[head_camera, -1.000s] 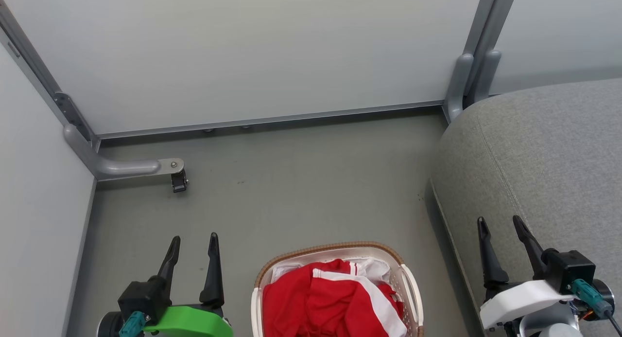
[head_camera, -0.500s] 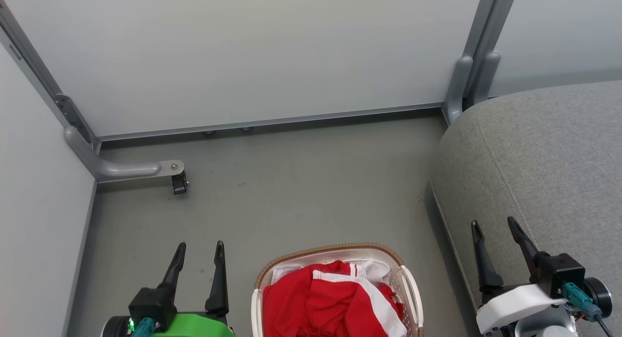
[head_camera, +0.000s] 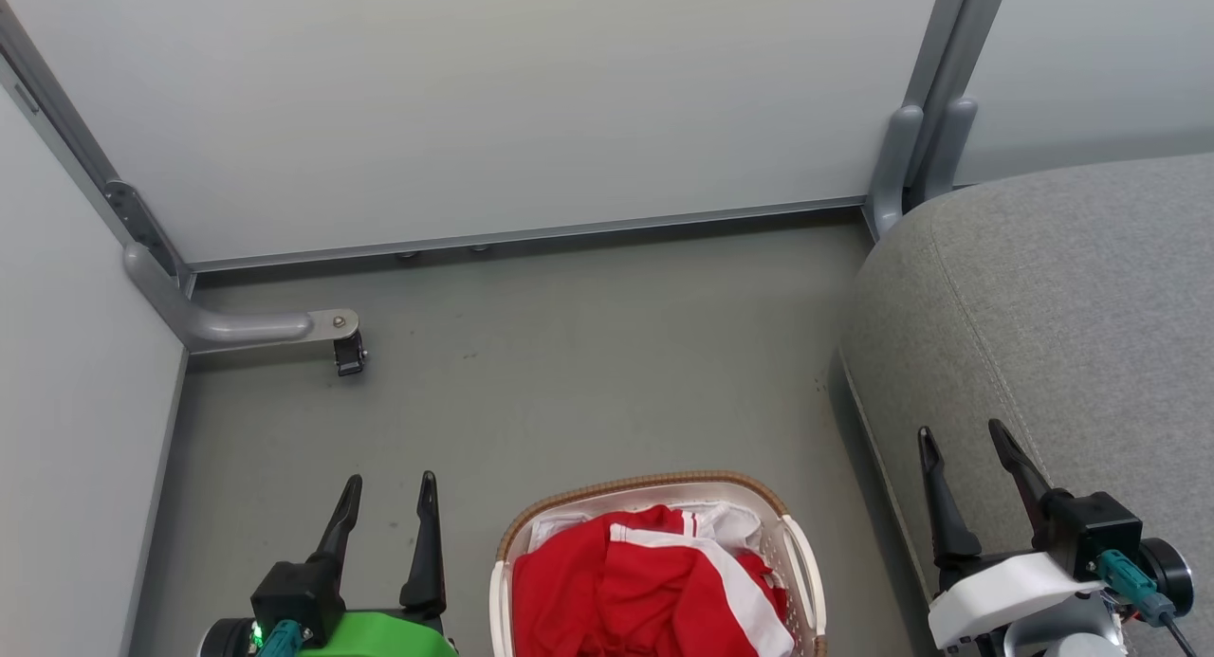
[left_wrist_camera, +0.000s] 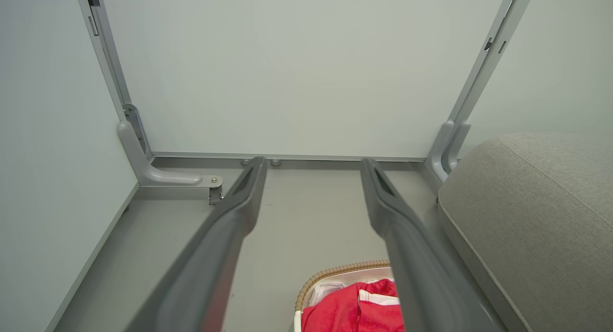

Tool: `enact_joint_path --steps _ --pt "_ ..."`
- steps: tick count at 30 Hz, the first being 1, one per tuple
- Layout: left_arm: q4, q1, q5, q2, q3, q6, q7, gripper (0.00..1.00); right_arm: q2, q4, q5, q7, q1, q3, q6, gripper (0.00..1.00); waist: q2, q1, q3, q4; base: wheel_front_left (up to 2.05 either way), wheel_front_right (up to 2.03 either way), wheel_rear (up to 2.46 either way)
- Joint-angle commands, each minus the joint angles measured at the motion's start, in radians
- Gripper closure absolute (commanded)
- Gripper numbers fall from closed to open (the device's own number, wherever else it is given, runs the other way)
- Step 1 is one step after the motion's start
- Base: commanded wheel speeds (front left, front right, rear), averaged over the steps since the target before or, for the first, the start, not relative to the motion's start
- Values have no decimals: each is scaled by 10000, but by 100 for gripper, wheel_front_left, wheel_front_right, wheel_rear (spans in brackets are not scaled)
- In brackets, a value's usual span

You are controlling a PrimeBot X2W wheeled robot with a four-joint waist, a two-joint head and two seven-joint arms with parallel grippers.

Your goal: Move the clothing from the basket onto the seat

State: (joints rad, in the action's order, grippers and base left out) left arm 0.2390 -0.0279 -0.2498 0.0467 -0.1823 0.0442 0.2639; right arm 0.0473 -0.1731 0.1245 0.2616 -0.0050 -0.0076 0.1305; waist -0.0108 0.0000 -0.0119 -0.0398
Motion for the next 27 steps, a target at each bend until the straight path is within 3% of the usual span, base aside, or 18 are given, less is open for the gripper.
enact_joint_path --steps 1,13,20,27 --pt "0 26 -18 66 11 -15 11 0 57 44 7 52 117 -17 4 0 108 0 -14 0 0 0 0" --pt "49 549 236 63 -394 235 9 0 57 220 -64 53 -234 -130 4 0 108 0 -613 39 0 0 0" --pt "480 2056 730 62 -1196 584 9 0 57 556 -397 51 -987 -341 2 0 108 0 -1985 213 0 0 0" --pt "1912 4074 780 62 -2618 790 6 0 51 1051 -660 51 -2053 -726 2 0 108 0 -3778 526 0 0 0"
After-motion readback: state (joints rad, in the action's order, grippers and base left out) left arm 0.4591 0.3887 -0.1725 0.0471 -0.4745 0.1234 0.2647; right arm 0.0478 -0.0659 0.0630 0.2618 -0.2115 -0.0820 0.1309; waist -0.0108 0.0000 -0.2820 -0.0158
